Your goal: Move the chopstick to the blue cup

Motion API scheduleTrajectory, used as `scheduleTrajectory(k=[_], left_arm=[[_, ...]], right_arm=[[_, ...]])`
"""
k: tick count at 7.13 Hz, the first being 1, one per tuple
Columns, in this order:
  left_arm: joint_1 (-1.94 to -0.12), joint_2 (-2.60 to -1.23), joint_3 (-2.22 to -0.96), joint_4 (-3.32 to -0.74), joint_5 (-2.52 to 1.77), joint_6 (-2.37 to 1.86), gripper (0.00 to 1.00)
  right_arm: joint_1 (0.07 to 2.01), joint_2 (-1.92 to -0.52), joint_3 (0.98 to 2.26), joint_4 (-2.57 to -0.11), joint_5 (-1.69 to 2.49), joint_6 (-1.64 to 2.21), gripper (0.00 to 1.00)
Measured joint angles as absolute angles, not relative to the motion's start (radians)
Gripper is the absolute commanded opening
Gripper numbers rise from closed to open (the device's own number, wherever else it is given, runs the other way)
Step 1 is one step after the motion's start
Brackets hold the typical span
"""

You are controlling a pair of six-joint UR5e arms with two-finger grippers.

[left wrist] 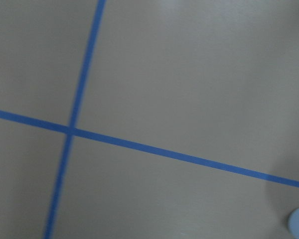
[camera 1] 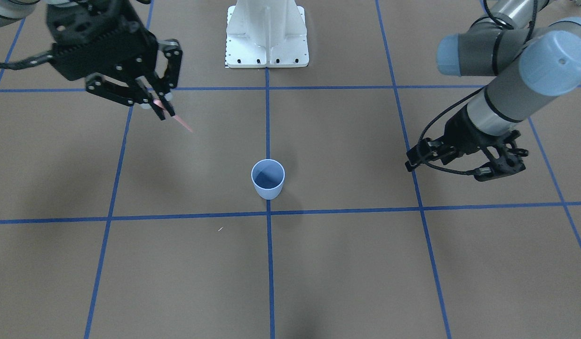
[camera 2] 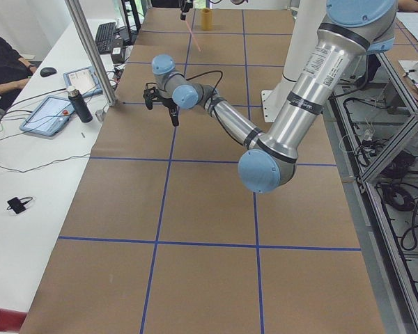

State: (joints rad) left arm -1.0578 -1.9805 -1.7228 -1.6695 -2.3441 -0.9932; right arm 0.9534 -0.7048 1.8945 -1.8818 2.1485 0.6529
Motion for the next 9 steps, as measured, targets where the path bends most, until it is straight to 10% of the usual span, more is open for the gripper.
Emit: scheduleTrajectory(k=[9], left_arm=[[-1.239,-1.797,-1.701,-1.665,-2.378,-0.588,0.98]], right_arm=[[0.771,-0.562,1.545,-1.584,1.934,0.801,0.0]])
